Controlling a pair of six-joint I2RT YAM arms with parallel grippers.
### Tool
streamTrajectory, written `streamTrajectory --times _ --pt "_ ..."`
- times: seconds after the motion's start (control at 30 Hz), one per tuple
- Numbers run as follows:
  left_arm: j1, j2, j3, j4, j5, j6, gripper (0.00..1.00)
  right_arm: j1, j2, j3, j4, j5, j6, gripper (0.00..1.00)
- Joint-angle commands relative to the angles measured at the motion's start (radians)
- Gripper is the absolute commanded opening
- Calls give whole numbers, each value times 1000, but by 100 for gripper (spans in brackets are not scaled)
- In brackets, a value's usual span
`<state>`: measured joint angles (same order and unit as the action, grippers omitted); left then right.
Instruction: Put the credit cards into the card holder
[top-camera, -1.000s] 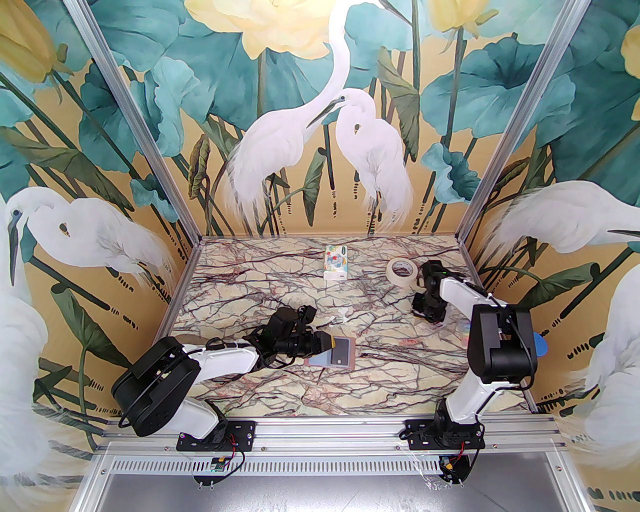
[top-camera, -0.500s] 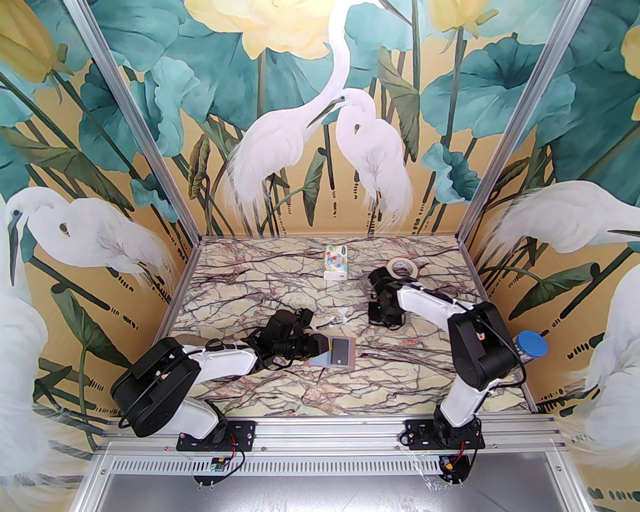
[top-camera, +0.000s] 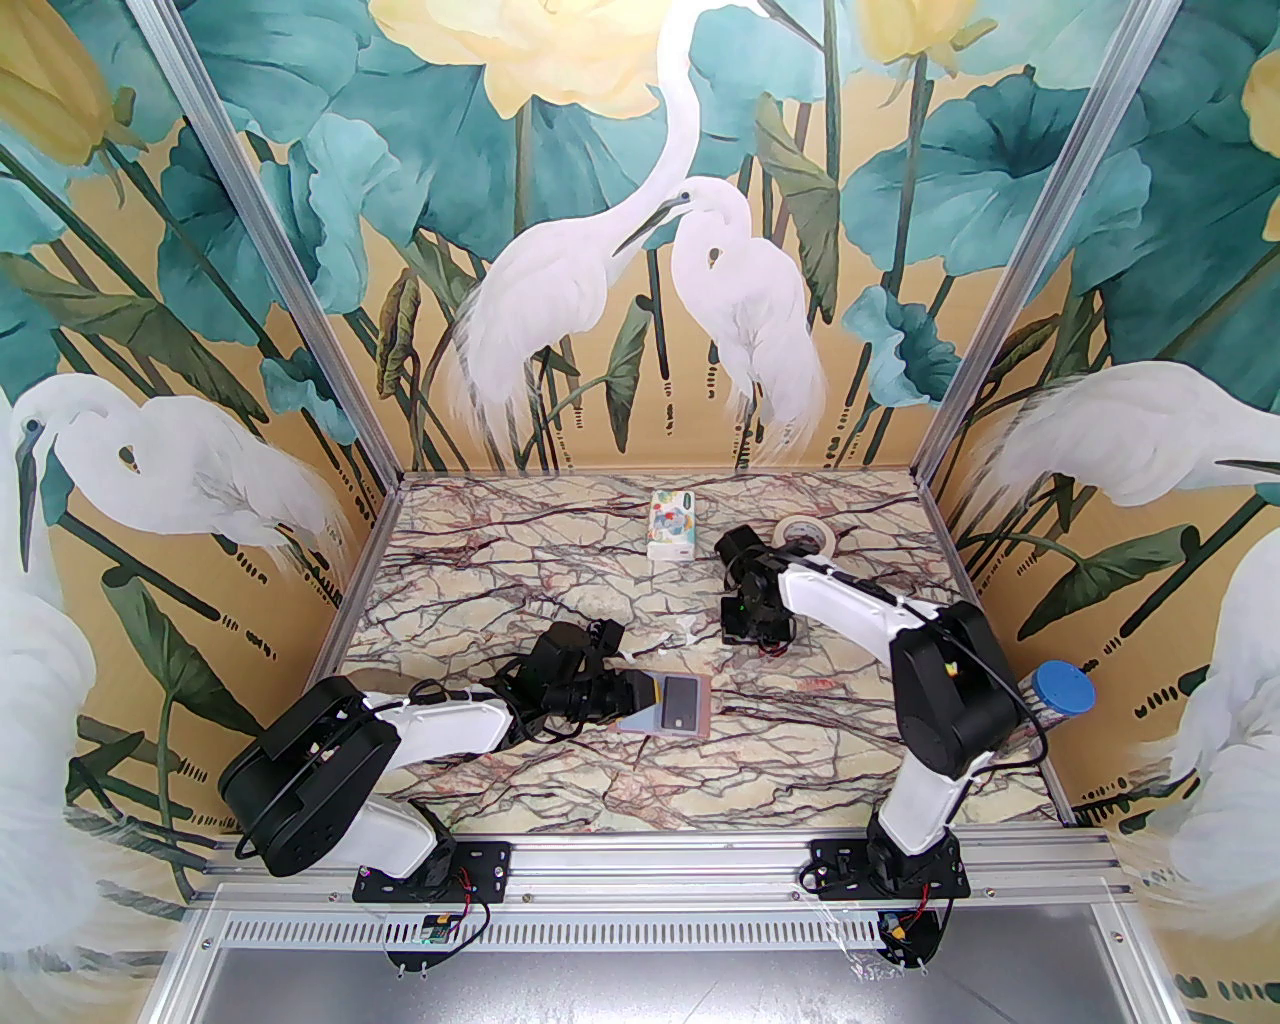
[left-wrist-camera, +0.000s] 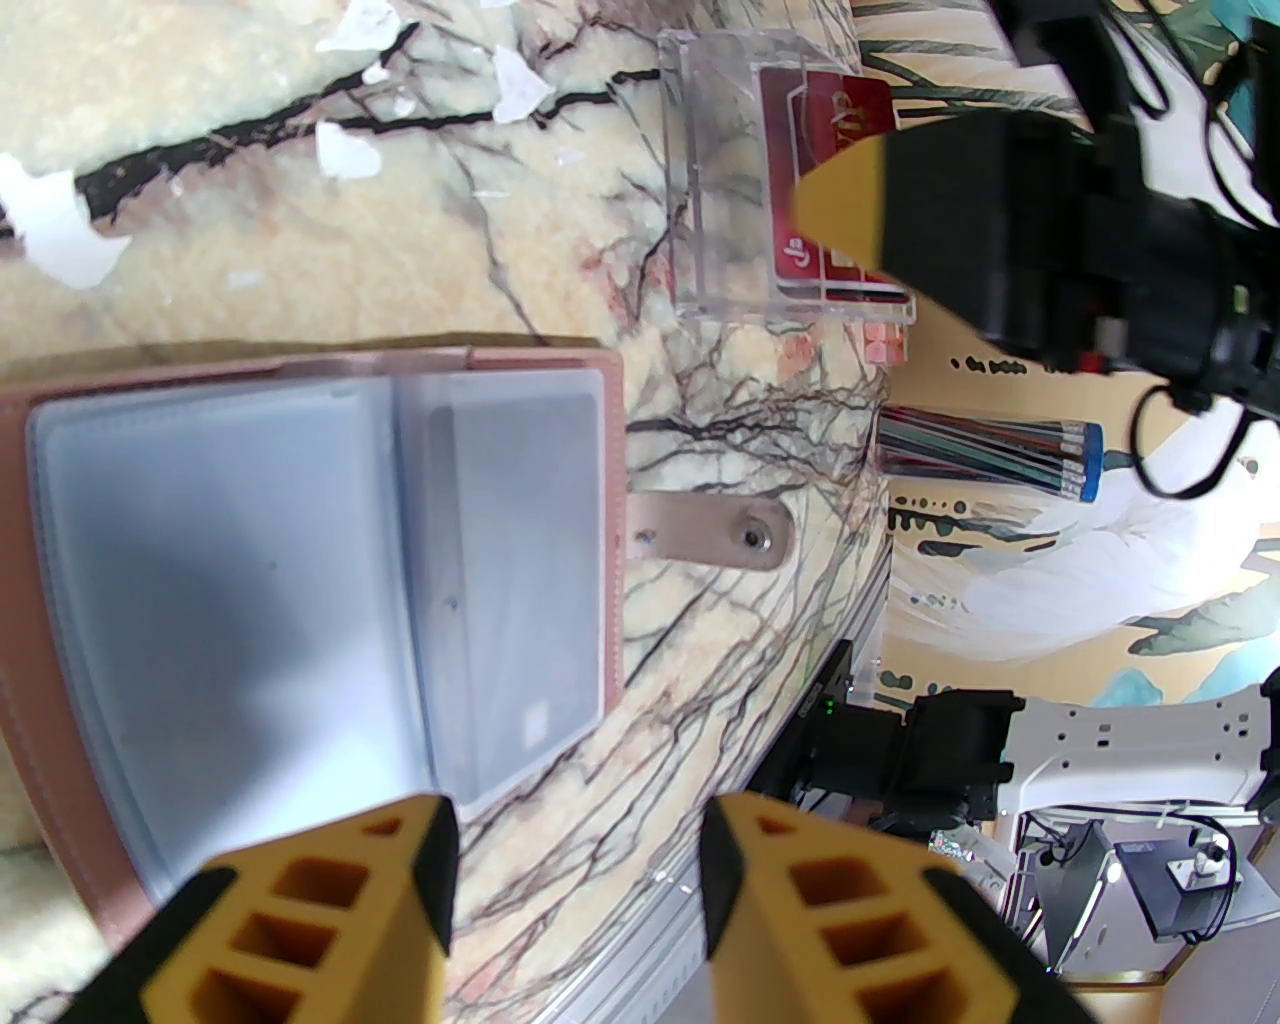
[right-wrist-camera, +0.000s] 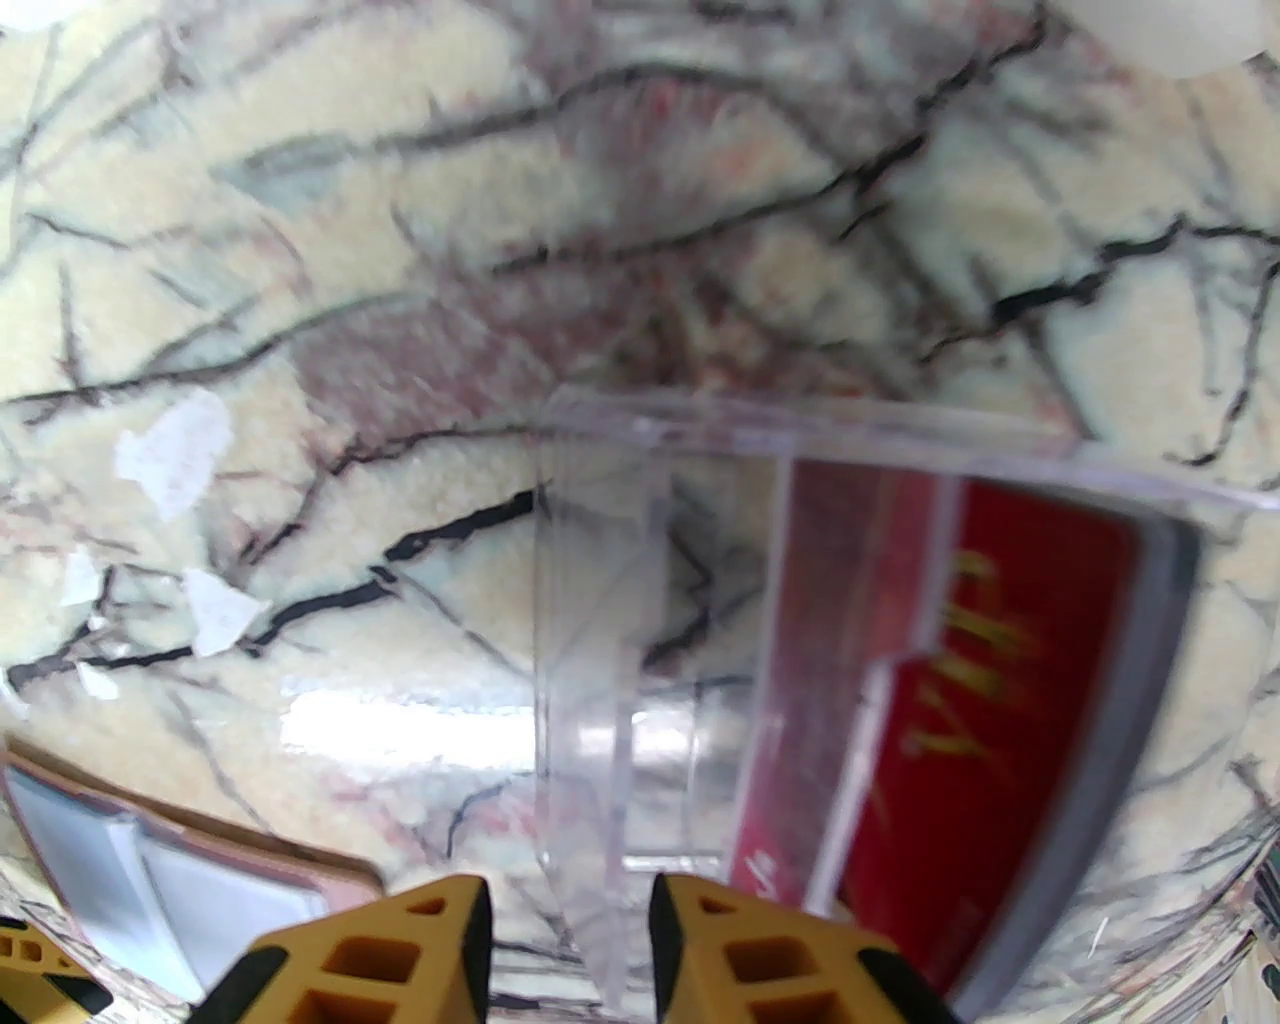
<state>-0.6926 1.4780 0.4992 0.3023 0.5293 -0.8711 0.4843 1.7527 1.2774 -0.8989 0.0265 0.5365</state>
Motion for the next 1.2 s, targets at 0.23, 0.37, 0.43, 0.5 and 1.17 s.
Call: streamTrajectory --times 0.23,0.37,0.43,0.5,1.17 --pt "16 -22 -19 -14 -24 15 45 -33 -56 105 -154 233 -100 39" --pt "19 -20 -15 -45 -45 25 45 -58 -41 100 -156 256 -123 48" --pt "20 -20 -18 -45 -46 24 45 -70 -31 94 -151 242 -129 49" --pt "19 -20 -19 -46 -47 24 45 -77 -23 85 -142 234 -133 49" --pt "25 1 -25 -35 -46 26 45 -102 54 36 -92 171 -150 50"
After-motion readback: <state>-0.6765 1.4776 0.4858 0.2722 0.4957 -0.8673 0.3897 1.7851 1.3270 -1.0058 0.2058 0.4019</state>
